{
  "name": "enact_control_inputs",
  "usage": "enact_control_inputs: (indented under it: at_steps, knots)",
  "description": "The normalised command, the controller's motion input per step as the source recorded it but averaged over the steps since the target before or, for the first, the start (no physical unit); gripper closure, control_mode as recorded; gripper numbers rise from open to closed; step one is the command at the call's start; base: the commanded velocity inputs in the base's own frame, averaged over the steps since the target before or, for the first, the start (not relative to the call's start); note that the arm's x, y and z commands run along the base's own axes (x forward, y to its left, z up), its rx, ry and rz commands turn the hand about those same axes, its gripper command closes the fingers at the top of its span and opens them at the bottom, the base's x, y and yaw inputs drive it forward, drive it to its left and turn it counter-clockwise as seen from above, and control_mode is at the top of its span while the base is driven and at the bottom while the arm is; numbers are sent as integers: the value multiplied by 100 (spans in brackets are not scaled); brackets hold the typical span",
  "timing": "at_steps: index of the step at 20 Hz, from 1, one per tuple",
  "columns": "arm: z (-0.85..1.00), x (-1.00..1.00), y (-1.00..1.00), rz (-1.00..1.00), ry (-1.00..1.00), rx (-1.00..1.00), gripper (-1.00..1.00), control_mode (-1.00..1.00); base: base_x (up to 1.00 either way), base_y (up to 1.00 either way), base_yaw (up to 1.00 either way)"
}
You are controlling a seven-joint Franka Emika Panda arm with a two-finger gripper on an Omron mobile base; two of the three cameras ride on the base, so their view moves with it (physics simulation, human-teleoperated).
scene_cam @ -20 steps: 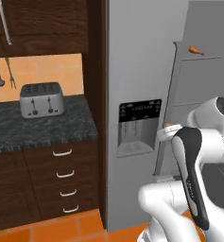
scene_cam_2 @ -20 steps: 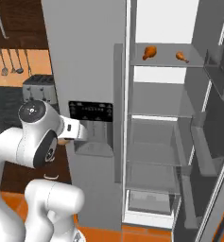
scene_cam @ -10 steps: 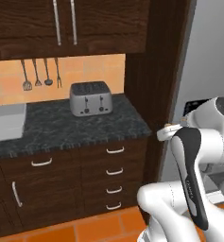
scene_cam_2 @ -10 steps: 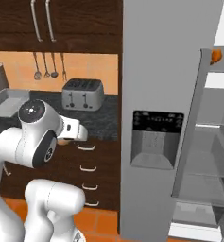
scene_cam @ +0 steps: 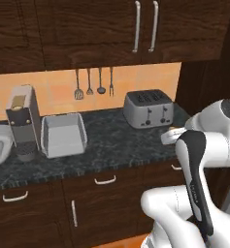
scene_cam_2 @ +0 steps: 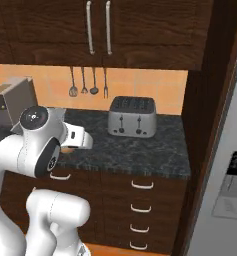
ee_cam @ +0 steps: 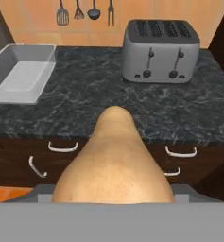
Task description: Place one squash and one chicken drumstick in each tupperware on the nearby counter, to pack two identical lunches.
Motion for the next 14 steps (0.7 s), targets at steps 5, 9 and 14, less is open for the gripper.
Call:
enact_control_inputs:
  at_steps: [5,9,14]
  knots:
    - [0,0,0,0,0,0,100,100,46,100,0]
    - [0,0,0,0,0,0,100,100,72,100,0]
    - [0,0,0,0,0,0,100,100,96,100,0]
